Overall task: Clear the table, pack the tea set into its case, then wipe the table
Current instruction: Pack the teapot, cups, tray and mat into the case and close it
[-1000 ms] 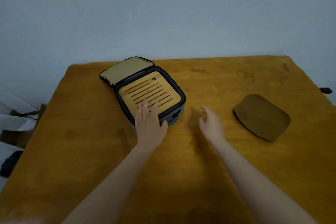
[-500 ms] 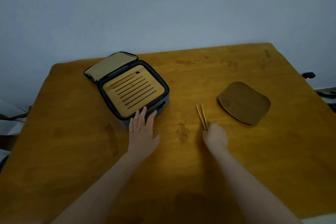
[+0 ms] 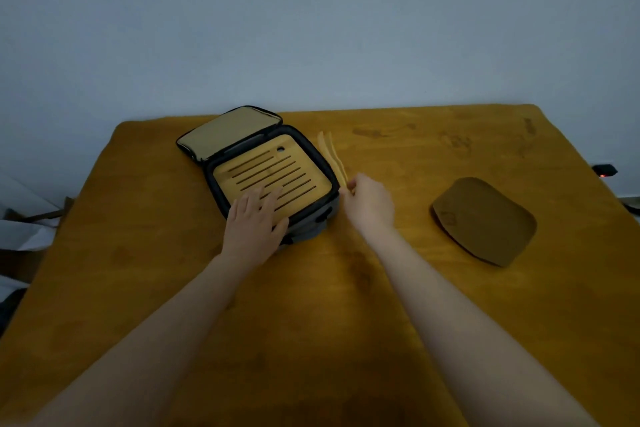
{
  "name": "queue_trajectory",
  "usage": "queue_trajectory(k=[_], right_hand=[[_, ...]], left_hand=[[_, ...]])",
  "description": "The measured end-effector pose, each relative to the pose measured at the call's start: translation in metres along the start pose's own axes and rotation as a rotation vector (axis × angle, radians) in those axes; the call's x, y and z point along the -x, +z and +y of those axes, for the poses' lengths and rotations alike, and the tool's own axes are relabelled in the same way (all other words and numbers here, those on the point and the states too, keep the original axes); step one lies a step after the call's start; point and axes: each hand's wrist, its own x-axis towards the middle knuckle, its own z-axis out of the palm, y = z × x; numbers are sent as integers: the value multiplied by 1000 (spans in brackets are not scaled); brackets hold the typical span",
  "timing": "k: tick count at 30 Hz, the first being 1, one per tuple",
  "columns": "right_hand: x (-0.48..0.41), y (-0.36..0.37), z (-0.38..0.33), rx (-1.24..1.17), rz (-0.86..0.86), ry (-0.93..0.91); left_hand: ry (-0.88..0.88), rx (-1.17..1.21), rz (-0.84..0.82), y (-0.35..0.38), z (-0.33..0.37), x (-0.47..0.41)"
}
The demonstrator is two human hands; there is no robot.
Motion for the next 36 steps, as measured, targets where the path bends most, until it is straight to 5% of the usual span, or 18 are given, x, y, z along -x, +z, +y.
queue_trajectory(k=[3, 12, 27, 36], right_hand=[[-27, 14, -30, 125, -65, -73], [-66, 49, -59, 349, -111, -192], [-18, 61, -24, -79, 231, -563], [35, 36, 16, -183, 217, -368]], left_hand=[[-9, -44, -142, 14, -12, -3], [-22, -71, -162, 23, -15, -3], [-5, -97, -83, 29, -12, 3], [38, 27, 70, 32, -9, 34]])
